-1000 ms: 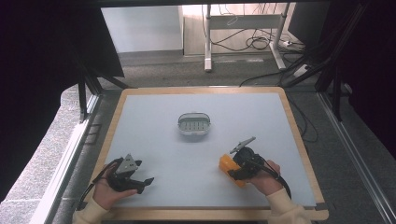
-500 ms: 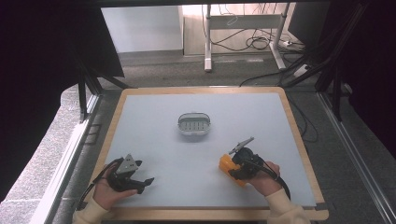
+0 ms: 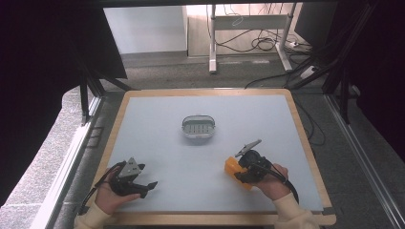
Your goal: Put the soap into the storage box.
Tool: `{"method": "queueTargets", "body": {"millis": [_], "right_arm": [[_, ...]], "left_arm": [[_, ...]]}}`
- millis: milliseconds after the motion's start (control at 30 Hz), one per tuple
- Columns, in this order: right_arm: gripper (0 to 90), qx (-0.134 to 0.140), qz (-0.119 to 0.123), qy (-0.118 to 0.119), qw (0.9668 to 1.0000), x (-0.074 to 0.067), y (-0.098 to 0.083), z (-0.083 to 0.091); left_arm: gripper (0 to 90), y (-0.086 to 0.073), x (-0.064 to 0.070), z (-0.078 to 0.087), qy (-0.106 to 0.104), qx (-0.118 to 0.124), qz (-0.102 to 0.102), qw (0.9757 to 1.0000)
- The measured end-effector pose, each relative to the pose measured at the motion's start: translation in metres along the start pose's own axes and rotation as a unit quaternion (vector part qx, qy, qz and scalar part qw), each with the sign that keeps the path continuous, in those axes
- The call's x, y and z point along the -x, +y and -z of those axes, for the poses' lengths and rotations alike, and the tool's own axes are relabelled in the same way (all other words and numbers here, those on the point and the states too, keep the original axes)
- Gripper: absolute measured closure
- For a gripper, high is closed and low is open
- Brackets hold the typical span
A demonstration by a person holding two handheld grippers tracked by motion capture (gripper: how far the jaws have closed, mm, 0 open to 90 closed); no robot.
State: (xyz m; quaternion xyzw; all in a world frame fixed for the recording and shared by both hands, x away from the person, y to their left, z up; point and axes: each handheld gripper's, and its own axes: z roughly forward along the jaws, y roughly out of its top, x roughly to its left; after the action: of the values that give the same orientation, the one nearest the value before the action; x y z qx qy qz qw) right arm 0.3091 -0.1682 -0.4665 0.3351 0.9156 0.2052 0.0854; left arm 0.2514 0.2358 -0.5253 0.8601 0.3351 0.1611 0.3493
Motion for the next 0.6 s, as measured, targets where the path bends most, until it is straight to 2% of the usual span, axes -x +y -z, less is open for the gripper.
{"method": "queueTargets", "body": {"millis": [300, 600], "right_arm": [[61.3, 0.012, 0.021, 0.011, 0.9996, 0.001, 0.001, 0.006], [61.3, 0.030, 0.027, 0.016, 0.9991, 0.005, 0.001, 0.013]], "left_arm": [[19.2, 0.000, 0.000, 0.001, 0.001, 0.002, 0.000, 1.0000], [19.2, 0.000, 0.000, 0.001, 0.002, 0.002, 0.000, 1.0000]]}}
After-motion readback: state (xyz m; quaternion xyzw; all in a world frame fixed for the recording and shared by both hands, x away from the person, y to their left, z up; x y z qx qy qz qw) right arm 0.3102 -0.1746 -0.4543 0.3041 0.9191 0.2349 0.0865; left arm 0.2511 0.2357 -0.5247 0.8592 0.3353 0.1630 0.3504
